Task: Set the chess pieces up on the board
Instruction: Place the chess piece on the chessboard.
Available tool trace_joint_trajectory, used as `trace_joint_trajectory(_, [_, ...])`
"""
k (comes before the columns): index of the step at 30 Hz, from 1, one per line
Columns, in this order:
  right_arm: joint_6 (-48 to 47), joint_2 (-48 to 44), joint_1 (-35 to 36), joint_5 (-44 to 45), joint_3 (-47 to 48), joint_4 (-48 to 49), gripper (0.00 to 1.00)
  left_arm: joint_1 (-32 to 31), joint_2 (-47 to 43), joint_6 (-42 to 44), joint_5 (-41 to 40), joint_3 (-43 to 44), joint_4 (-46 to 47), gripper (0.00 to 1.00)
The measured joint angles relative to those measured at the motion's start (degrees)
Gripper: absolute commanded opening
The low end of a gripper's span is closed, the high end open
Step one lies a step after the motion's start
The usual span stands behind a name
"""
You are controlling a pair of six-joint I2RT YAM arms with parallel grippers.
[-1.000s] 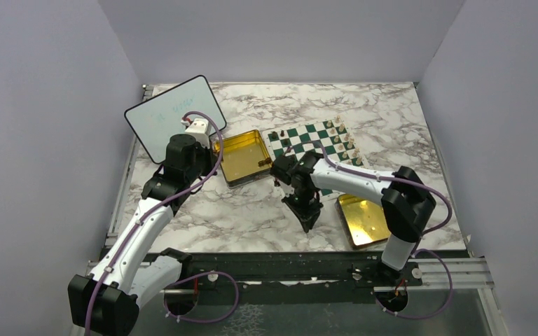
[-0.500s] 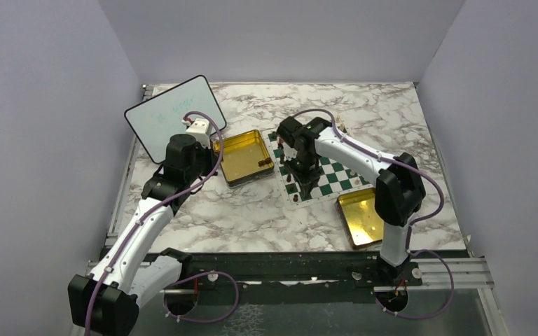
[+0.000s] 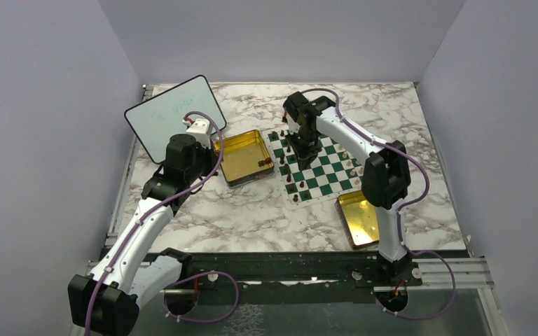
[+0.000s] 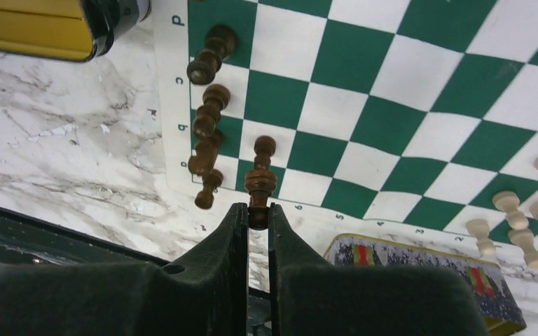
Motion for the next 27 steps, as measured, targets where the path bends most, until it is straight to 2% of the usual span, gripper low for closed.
trace_joint_trajectory(9, [-0.11,8.11,-0.42,-1.03,3.65,0.28,0.11,-0.07,0.00,0.00,0.00,0.00,0.00,0.00])
trace_joint_trajectory(27, [-0.04,13.79,-1.55,-0.70,10.32,0.17,0.12,-0.07,0.00,0.02,-0.02,0.00,0.00,0.00])
